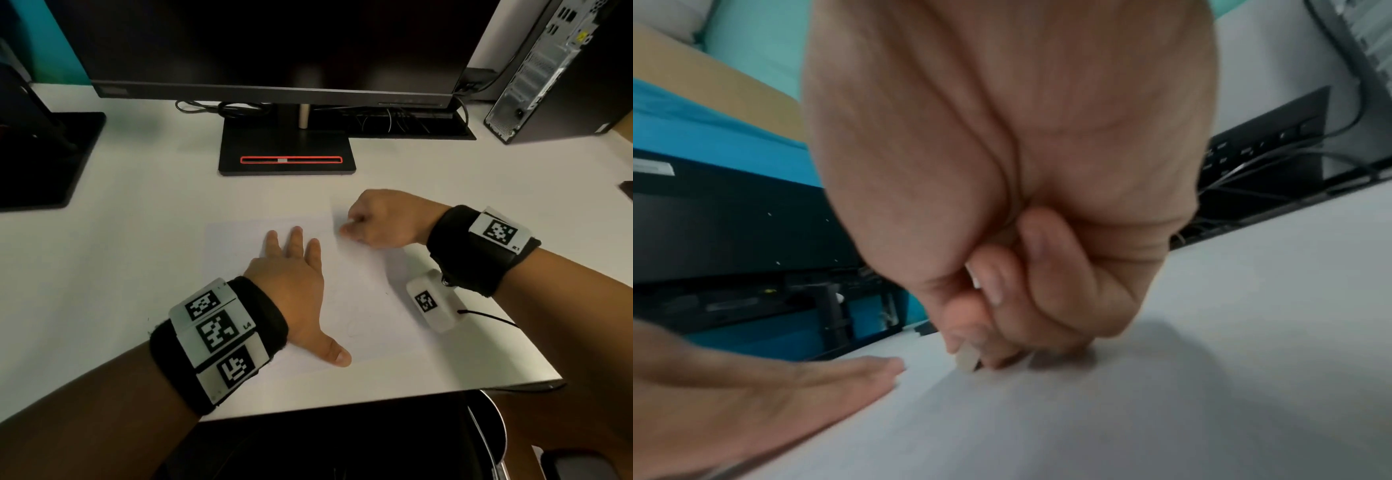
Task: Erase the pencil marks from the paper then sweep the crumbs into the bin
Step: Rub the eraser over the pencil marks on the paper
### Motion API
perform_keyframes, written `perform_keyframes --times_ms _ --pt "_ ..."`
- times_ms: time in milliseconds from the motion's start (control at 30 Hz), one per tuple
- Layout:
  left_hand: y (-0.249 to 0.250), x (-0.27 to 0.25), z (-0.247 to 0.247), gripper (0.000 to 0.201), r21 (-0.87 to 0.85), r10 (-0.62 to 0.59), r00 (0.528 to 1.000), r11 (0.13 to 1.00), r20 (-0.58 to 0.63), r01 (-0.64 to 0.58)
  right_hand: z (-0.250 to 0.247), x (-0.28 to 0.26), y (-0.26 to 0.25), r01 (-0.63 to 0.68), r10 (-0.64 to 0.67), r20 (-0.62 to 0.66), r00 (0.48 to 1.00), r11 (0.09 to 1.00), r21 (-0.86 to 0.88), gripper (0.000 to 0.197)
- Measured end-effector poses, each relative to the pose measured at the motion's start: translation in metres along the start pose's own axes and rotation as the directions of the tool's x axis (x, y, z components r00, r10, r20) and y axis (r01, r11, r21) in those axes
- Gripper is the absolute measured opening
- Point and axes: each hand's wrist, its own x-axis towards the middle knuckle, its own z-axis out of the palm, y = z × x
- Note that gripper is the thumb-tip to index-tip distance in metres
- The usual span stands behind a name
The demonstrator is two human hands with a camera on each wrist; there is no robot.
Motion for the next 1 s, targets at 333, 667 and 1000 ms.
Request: perform_keyframes --times_ms 333,667,1000 --pt "0.001 0.000 -0.001 0.162 0.014 -0.001 1.000 1.000 0.004 0.001 -0.006 -0.001 0.007 -0.013 0.012 0.025 1.000 0.999 0.030 0.045" --pt "0.002 -0.001 -0.006 0.153 0.060 -0.004 1.000 0.998 -0.007 0.004 -0.006 -0.008 0.012 -0.002 0.001 0.032 0.999 1.000 0.029 0.044" --pt "-0.013 0.012 -0.011 0.080 -0.094 -0.042 0.973 0.995 -0.226 0.021 -0.003 -0.003 0.004 0.023 -0.023 -0.009 1.000 1.000 0.000 0.045"
